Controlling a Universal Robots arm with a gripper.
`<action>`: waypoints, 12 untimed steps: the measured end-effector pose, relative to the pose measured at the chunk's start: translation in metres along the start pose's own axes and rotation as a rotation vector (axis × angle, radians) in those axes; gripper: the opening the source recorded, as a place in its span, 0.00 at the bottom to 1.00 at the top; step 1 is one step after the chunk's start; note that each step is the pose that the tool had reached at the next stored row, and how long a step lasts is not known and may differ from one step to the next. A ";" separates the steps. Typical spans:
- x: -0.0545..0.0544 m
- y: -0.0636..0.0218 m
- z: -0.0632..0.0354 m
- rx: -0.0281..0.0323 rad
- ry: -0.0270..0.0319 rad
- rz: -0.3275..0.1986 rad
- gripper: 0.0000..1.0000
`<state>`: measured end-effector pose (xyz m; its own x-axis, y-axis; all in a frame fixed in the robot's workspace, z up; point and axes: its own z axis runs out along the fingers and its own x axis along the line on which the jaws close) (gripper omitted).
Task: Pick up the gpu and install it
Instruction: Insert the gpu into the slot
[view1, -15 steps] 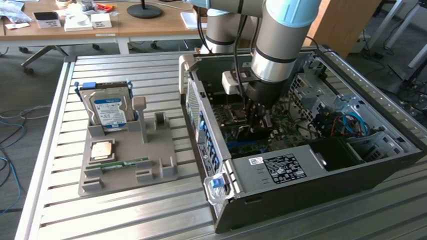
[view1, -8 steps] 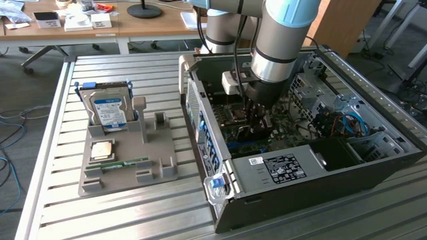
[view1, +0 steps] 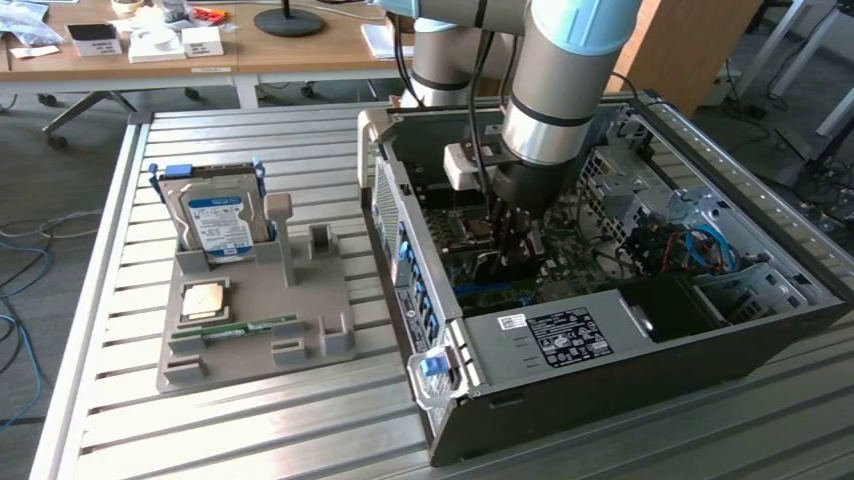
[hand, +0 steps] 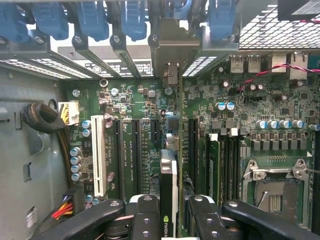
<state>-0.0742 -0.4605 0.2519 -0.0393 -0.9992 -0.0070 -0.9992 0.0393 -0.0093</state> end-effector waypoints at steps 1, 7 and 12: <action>0.000 0.0000 0.0000 0.0000 -0.0001 0.000 0.27; 0.000 0.0000 -0.0001 -0.0001 -0.0001 -0.001 0.27; 0.000 -0.0012 -0.0007 -0.0001 -0.0001 0.000 0.27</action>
<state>-0.0729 -0.4605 0.2526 -0.0388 -0.9992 -0.0071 -0.9992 0.0388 -0.0093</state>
